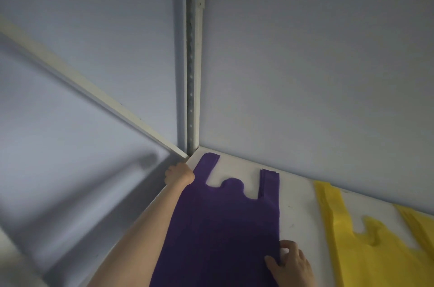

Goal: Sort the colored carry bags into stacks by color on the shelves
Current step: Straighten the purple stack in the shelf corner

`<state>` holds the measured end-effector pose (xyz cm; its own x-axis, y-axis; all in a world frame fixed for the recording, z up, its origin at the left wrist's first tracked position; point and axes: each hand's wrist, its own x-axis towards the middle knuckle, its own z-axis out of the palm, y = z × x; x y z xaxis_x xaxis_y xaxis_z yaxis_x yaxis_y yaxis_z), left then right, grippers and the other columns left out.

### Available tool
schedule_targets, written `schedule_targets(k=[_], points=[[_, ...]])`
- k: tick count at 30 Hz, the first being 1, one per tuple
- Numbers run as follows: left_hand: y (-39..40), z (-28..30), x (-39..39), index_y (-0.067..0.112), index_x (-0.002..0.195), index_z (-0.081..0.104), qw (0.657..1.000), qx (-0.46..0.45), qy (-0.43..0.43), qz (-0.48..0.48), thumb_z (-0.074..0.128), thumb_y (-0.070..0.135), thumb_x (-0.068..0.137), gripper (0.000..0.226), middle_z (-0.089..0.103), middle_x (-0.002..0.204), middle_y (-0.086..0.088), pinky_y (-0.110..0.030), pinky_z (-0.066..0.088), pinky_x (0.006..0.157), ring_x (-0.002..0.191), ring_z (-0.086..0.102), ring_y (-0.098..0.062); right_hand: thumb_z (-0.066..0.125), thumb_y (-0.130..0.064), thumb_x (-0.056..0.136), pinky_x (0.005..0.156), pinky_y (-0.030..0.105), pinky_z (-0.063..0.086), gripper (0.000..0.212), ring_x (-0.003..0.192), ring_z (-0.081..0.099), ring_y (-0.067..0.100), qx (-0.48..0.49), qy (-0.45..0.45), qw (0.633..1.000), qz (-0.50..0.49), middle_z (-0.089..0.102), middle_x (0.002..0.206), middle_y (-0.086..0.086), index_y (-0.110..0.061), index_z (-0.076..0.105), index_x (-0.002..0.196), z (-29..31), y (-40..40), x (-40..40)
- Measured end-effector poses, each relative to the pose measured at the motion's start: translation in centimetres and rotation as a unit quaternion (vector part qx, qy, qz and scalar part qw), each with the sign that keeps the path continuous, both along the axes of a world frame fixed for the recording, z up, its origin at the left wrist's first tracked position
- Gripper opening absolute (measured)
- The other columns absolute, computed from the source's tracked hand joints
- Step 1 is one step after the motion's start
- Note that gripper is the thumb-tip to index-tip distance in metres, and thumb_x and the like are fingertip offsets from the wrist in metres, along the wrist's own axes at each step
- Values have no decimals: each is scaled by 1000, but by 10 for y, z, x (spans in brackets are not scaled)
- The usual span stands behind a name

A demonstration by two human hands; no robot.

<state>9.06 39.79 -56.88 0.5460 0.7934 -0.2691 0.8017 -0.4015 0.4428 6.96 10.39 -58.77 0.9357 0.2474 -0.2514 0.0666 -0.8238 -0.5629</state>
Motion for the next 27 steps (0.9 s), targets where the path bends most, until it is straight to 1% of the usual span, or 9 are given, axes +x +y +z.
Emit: schedule_targets(k=[3, 8, 10, 12, 14, 18, 22, 24, 27], points=[[-1, 1, -22, 9, 126, 53, 997, -9, 69, -11, 55, 27, 85, 45, 56, 126, -8, -33, 48, 88, 116, 55, -26, 53, -39, 90, 99, 25, 41, 33, 116, 52, 19, 12, 20, 1000, -18, 56, 127, 5, -20, 41, 114, 2, -1, -1], [-14, 18, -77, 7, 134, 42, 988, -45, 139, -55, 54, 31, 92, 49, 53, 130, -7, -31, 48, 89, 119, 56, -22, 51, -26, 93, 73, 23, 35, 25, 85, 48, 19, 100, 35, 991, -77, 63, 111, 12, -7, 57, 109, -1, -7, -5], [-12, 17, -98, 10, 132, 43, 983, -96, 145, -61, 57, 33, 90, 50, 58, 111, -4, -32, 50, 80, 106, 60, -19, 53, -24, 93, 72, 23, 34, 25, 84, 47, 19, 110, 31, 989, -92, 64, 108, 13, -5, 59, 109, -3, -7, -7], [-9, 15, -114, 11, 124, 49, 979, -142, 132, -57, 62, 31, 86, 44, 56, 88, 0, -31, 51, 70, 85, 60, -15, 55, -22, 91, 73, 24, 35, 27, 85, 48, 19, 119, 31, 987, -103, 63, 105, 12, -5, 58, 111, -4, -6, -9], [-8, 10, -125, 11, 113, 55, 977, -174, 105, -62, 65, 24, 85, 33, 54, 80, 1, -28, 49, 63, 72, 56, -12, 56, -20, 90, 72, 24, 36, 29, 86, 48, 20, 120, 33, 986, -108, 63, 107, 12, -4, 57, 114, -4, -4, -10], [-19, 1, -134, 10, 93, 49, 982, -165, 45, -75, 60, 6, 86, 13, 50, 82, -6, -26, 46, 64, 74, 49, -20, 58, -14, 88, 73, 27, 40, 28, 92, 55, 27, 134, 35, 983, -123, 64, 113, 17, 0, 58, 113, -1, -3, -14], [-28, -6, -139, 9, 101, 56, 987, -146, -35, -48, 56, 1, 87, 15, 44, 70, -5, -22, 39, 51, 63, 44, -19, 58, -10, 89, 68, 27, 37, 28, 83, 48, 22, 144, 40, 980, -135, 56, 99, 13, 2, 58, 114, 5, -3, -17], [-30, -7, -141, 4, 110, 60, 988, -132, -64, -49, 57, 2, 88, 22, 50, 78, -8, -28, 45, 55, 64, 49, -20, 58, -10, 88, 60, 26, 37, 29, 81, 47, 22, 136, 38, 981, -133, 50, 94, 9, 2, 57, 115, 8, -2, -19], [-35, -9, -143, 4, 101, 64, 990, -99, -93, -42, 57, 1, 87, 16, 60, 100, -14, -34, 49, 83, 93, 60, -29, 56, -11, 89, 51, 25, 34, 27, 76, 47, 21, 115, 39, 984, -128, 50, 93, 8, 1, 55, 113, 10, -1, -23]])
